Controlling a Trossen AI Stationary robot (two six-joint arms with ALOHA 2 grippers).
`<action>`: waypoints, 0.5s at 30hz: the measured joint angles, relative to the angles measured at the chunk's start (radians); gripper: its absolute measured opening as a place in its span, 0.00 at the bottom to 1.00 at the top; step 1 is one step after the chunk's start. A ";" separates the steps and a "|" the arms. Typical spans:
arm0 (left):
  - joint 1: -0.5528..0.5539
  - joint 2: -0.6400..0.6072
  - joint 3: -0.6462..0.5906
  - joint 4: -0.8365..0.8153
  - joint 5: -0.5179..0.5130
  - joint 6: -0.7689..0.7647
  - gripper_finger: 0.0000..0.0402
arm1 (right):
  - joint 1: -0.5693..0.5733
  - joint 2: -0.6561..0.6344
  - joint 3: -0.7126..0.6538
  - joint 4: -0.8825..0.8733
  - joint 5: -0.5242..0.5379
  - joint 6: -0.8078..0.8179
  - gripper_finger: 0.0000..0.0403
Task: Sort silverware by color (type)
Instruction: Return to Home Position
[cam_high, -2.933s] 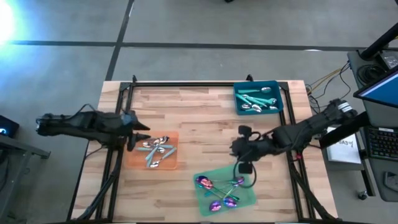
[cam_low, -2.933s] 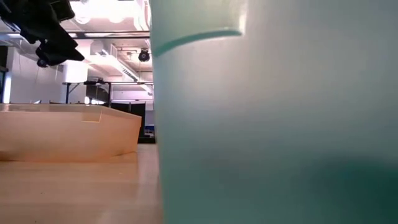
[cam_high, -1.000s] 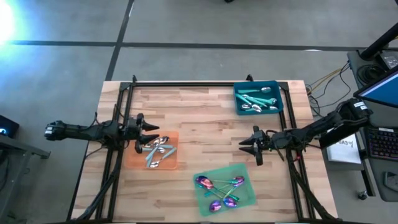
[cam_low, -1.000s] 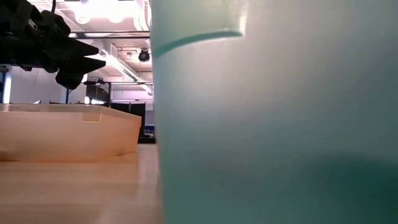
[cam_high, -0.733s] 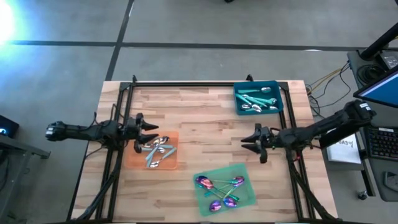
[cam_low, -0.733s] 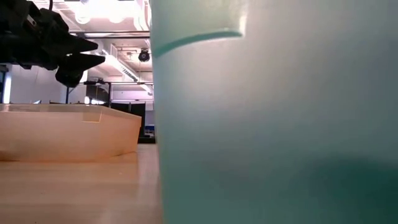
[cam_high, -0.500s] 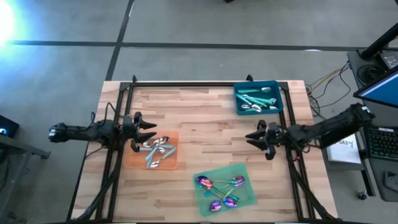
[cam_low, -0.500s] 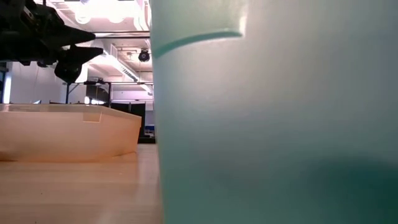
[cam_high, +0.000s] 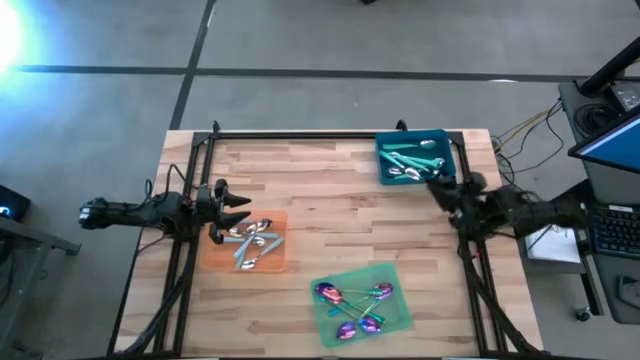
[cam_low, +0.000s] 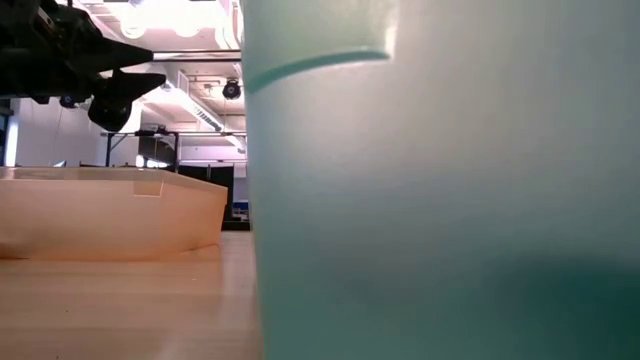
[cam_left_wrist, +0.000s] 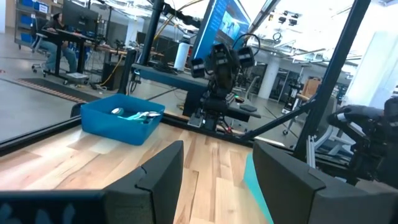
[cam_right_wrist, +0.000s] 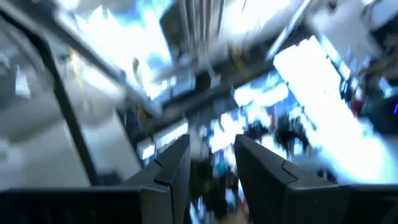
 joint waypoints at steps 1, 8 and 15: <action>0.000 0.000 0.000 0.000 0.000 0.000 0.44 | -0.027 -0.017 0.000 0.005 0.000 0.000 0.29; 0.001 0.000 0.000 0.000 0.000 0.000 0.44 | -0.192 -0.146 0.000 0.006 0.000 0.000 0.29; 0.019 0.000 0.000 0.000 0.000 0.000 0.44 | -0.370 -0.139 0.000 0.018 -0.002 0.000 0.29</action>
